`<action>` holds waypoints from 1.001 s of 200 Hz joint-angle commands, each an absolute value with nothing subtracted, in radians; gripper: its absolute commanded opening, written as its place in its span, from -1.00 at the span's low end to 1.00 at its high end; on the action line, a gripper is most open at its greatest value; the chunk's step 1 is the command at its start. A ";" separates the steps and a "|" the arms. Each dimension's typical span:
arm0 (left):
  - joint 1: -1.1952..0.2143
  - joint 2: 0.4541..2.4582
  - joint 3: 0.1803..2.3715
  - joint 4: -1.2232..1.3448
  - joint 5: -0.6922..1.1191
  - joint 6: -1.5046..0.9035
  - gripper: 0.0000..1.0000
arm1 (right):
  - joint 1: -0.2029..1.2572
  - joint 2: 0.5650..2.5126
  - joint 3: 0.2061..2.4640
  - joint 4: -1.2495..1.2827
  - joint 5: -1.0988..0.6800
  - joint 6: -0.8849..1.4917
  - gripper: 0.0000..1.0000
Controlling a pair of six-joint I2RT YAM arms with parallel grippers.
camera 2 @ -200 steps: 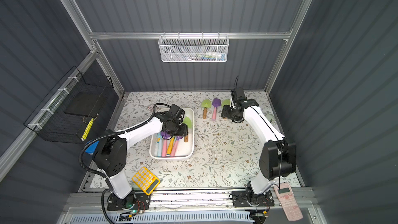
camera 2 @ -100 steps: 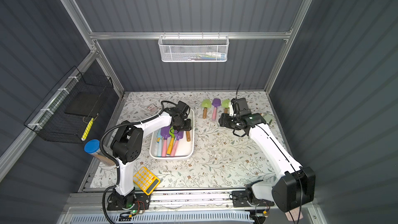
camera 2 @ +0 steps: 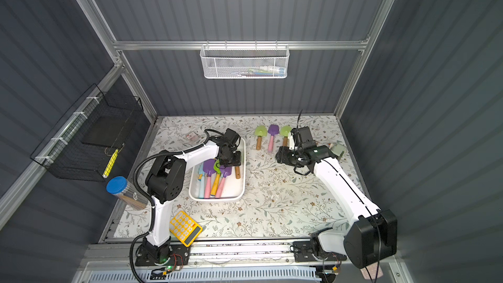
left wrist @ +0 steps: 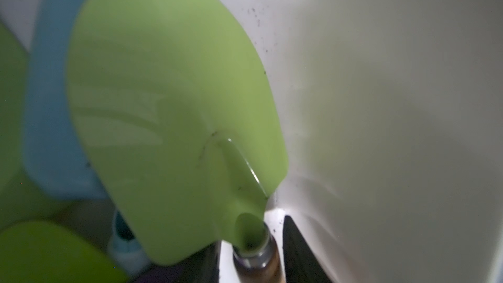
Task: Take the shovel out of the storage box
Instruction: Pick up the shovel from the storage box.
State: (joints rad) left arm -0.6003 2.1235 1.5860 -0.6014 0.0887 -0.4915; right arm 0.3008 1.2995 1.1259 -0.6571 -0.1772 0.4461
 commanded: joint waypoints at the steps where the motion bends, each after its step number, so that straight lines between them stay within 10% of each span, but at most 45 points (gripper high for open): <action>1: -0.597 2.126 1.597 -0.639 0.125 -0.522 -0.22 | 0.304 1.306 1.118 -0.649 -0.184 0.452 0.22; 98: -0.597 2.126 1.617 -0.655 0.133 -0.519 -0.79 | 0.312 1.308 1.114 -0.633 -0.204 0.456 0.21; 200: -0.591 1.893 1.683 -0.686 0.125 -0.545 -0.87 | 0.562 1.341 1.069 -0.436 -0.312 0.577 0.28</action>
